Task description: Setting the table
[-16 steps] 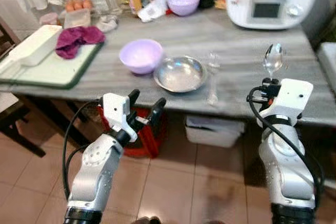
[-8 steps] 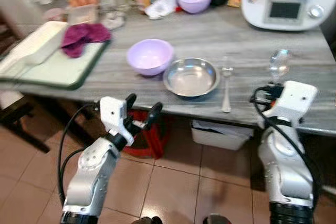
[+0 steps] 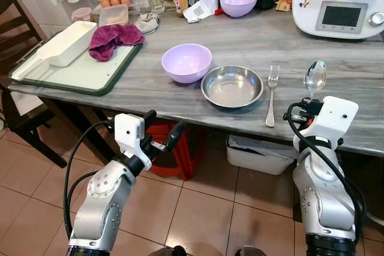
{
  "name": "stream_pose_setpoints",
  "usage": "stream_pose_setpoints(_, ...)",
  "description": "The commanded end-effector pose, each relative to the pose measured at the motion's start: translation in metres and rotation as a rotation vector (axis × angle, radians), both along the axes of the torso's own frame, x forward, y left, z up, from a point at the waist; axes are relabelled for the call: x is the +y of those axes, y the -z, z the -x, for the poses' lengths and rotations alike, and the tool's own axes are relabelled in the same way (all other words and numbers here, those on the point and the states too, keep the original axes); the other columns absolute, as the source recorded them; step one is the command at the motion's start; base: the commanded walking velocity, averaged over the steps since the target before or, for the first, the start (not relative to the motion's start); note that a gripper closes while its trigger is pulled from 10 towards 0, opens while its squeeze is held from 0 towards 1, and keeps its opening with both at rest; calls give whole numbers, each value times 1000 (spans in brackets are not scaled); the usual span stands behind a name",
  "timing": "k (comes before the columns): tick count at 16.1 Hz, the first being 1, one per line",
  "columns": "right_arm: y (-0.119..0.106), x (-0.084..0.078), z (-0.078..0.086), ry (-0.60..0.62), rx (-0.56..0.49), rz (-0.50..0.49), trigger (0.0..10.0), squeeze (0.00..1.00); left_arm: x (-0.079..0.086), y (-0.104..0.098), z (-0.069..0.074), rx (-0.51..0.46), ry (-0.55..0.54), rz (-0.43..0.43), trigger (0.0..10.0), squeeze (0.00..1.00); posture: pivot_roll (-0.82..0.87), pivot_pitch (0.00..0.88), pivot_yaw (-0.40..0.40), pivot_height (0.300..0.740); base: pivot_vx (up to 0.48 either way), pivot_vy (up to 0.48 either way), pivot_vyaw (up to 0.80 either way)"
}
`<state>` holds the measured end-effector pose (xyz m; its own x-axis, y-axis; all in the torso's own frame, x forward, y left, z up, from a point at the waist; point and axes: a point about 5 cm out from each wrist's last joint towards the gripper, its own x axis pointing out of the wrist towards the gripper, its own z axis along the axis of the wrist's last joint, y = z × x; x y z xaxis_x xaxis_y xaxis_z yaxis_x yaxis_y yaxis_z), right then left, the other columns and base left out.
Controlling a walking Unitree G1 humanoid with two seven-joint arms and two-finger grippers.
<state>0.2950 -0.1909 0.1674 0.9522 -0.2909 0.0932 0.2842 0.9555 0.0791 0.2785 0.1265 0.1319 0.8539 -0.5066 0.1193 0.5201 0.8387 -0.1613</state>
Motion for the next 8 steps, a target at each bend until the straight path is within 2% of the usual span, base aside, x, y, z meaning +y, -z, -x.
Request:
stream_pose_setpoints(1,-4,1,-1,-1,-10,-2,10000,0,4,-2,2,-9,4,-20,10000,0,-158,174,119,740,0,0,0)
stream_pose_setpoints(4,-6,-5,-5,11,-13,-5,10000,0,3,-3,3,-9,10,-21,10000,0,-154,170,118,740,0,0,0)
stream_pose_setpoints(8,-9,-6,-15,4,-3,-34,10000,0,2,-3,3,-9,21,-21,10000,0,-151,174,117,740,0,0,0)
